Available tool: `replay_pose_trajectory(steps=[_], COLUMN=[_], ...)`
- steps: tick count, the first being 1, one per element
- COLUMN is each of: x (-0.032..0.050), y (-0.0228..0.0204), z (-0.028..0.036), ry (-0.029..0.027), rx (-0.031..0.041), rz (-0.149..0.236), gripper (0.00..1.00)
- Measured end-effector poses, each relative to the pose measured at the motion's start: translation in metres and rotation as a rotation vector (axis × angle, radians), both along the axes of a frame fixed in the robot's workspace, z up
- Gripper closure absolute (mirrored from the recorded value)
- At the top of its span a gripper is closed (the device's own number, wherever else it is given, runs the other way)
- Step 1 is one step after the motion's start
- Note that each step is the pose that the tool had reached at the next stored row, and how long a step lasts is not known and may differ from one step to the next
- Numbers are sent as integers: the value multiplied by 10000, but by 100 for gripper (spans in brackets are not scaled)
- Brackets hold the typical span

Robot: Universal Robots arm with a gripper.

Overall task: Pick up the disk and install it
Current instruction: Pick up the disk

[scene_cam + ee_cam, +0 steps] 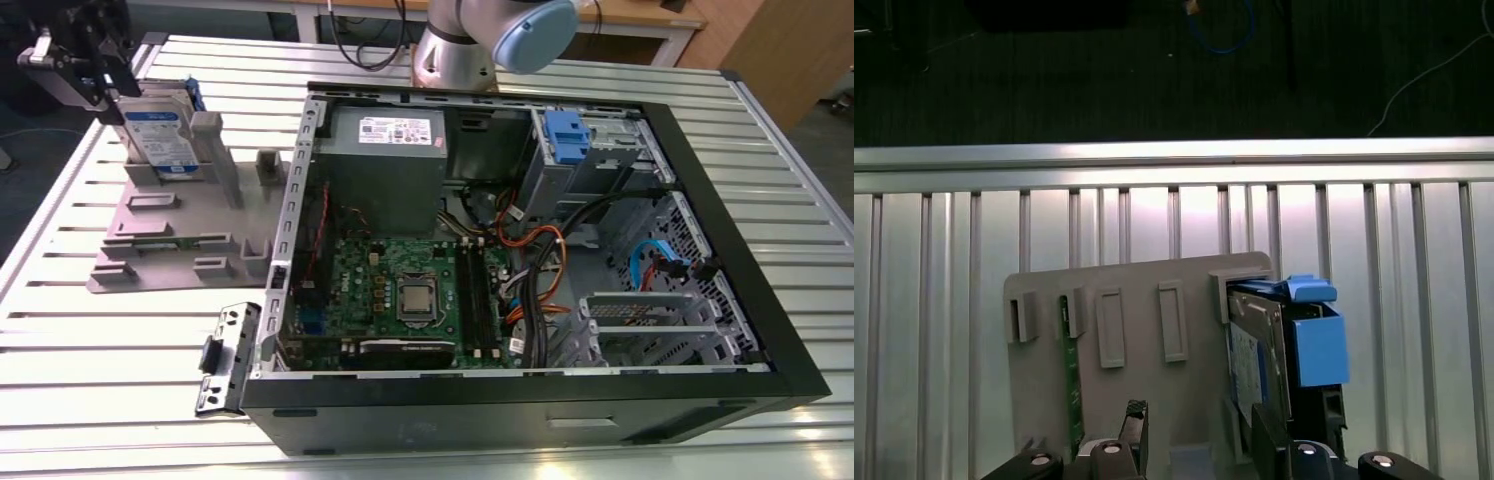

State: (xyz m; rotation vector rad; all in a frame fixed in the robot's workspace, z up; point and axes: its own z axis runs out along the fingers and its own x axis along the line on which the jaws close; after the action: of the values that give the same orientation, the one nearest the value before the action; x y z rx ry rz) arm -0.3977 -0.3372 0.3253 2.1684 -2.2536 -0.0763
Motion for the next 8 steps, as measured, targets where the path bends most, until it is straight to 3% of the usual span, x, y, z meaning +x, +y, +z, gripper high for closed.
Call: replay_pose_trajectory(steps=[8], x=[-5], y=[82], z=[-6], ry=[-2], rx=[1], rz=[-1], gripper=[47])
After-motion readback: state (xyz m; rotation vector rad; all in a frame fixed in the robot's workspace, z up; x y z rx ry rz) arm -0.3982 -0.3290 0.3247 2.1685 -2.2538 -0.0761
